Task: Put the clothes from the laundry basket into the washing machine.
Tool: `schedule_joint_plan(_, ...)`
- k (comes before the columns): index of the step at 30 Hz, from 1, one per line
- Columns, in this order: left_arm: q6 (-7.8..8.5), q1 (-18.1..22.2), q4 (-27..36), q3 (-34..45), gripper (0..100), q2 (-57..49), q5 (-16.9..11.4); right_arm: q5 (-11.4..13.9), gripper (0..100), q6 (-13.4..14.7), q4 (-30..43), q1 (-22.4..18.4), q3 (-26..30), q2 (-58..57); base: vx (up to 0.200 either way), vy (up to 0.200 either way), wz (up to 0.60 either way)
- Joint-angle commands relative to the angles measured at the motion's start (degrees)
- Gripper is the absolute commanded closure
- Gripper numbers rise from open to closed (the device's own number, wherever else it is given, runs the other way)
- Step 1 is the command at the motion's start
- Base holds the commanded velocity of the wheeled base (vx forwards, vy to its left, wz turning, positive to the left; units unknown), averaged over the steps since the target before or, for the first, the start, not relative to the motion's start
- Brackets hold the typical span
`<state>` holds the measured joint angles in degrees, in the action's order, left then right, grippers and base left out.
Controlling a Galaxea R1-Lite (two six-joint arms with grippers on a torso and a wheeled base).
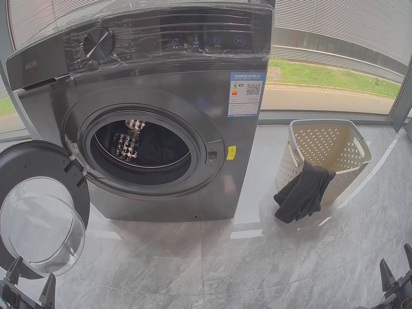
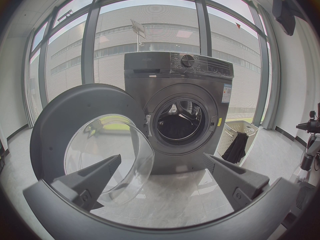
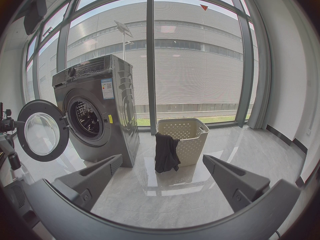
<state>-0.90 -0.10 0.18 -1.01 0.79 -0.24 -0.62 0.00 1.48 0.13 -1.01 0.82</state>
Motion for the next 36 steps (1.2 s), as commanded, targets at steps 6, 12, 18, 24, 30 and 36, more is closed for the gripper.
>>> schedule_joint_plan(6,-0.15,0.01,-0.01,1.01,0,-0.79,-0.02,0.01,0,0.0,0.02,0.04,0.4,-0.38,0.0,-0.2,0.0)
schedule_joint_plan(12,0.11,0.01,-0.01,1.01,0,-0.79,0.07,0.01,0,0.0,0.02,0.04,0.4,-0.38,0.0,-0.167,0.0)
schedule_joint_plan(18,-0.42,0.01,-0.01,1.01,0,-0.79,0.07,0.01,0,0.0,0.02,0.04,0.4,-0.38,0.133,0.0,0.0)
schedule_joint_plan(24,-0.77,0.01,-0.01,1.01,0,-0.79,0.07,0.01,0,0.0,0.02,0.04,0.4,-0.29,0.2,0.0,0.0)
schedule_joint_plan(30,-0.68,0.01,-0.01,1.01,0,-0.79,-0.02,0.01,0,0.0,0.02,0.04,0.4,-0.38,0.2,0.0,0.0)
schedule_joint_plan(36,-0.77,0.01,-0.01,1.01,0,-0.79,-0.02,0.01,0,0.0,0.02,0.04,0.4,-0.38,0.167,0.0,0.0)
